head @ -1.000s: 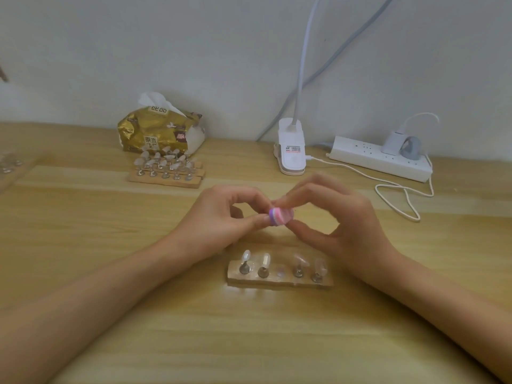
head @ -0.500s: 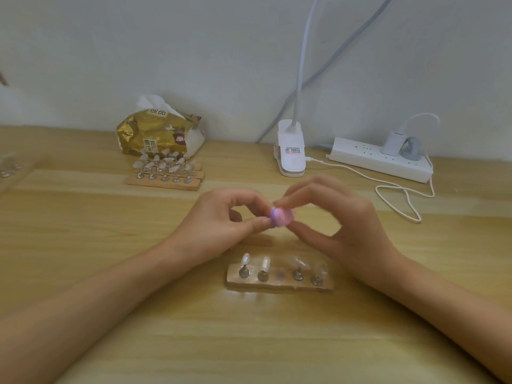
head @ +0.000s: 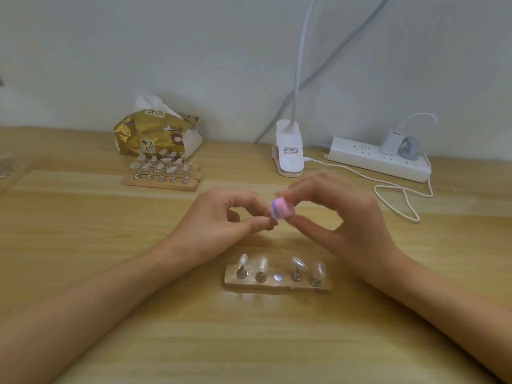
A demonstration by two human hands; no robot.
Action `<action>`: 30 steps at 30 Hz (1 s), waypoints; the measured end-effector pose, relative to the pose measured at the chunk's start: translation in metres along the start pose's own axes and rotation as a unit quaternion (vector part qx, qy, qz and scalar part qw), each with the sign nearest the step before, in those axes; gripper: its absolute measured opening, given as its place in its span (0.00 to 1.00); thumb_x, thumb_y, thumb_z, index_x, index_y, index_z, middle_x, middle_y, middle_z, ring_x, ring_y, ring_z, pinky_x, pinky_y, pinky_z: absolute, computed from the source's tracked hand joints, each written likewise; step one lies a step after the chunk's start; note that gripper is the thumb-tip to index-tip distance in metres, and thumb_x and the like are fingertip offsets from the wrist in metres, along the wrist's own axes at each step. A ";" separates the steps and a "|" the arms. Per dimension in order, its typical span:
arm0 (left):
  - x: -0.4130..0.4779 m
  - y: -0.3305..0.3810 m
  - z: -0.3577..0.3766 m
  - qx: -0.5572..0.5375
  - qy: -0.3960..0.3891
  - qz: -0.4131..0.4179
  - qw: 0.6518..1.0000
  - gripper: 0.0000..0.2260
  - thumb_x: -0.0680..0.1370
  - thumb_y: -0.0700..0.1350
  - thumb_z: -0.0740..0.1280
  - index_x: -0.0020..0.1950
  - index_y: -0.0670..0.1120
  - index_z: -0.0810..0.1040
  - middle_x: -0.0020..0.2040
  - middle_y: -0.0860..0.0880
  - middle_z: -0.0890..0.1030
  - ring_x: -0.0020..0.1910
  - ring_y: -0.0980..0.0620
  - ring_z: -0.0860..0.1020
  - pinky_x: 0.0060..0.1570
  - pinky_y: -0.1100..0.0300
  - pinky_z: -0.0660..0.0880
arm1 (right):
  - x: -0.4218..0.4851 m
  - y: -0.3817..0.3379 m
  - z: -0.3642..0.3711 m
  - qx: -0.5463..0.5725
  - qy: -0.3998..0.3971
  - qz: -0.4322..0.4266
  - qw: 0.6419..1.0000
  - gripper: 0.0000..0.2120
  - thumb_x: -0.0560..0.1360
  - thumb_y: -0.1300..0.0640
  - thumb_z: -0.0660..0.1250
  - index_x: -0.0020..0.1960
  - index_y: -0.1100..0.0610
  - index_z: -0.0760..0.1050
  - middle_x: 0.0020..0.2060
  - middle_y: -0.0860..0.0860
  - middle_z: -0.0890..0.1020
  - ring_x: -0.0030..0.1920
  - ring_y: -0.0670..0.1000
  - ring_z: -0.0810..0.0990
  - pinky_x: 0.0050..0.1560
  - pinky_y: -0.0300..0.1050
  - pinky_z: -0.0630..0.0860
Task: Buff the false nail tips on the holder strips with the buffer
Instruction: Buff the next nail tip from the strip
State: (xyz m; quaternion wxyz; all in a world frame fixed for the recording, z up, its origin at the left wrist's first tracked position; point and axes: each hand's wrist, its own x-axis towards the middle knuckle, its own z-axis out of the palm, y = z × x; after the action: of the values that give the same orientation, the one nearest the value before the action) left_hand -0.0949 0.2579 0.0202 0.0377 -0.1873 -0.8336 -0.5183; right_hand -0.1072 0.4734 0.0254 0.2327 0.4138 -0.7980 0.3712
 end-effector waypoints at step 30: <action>-0.003 0.002 -0.001 -0.008 -0.001 0.018 1.000 0.04 0.74 0.44 0.74 0.40 0.50 0.85 0.38 0.53 0.84 0.26 0.59 0.71 0.31 0.65 0.67 | -0.003 0.005 -0.001 -0.069 0.000 -0.042 0.997 0.11 0.74 0.66 0.74 0.56 0.60 0.83 0.48 0.53 0.81 0.50 0.48 0.81 0.53 0.40 0.77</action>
State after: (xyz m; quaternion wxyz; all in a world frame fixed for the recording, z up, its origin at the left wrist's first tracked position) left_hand -0.0918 0.2572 0.0218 0.0447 -0.2031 -0.8261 -0.5238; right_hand -0.1093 0.4772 0.0222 0.2763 0.4300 -0.8034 0.3054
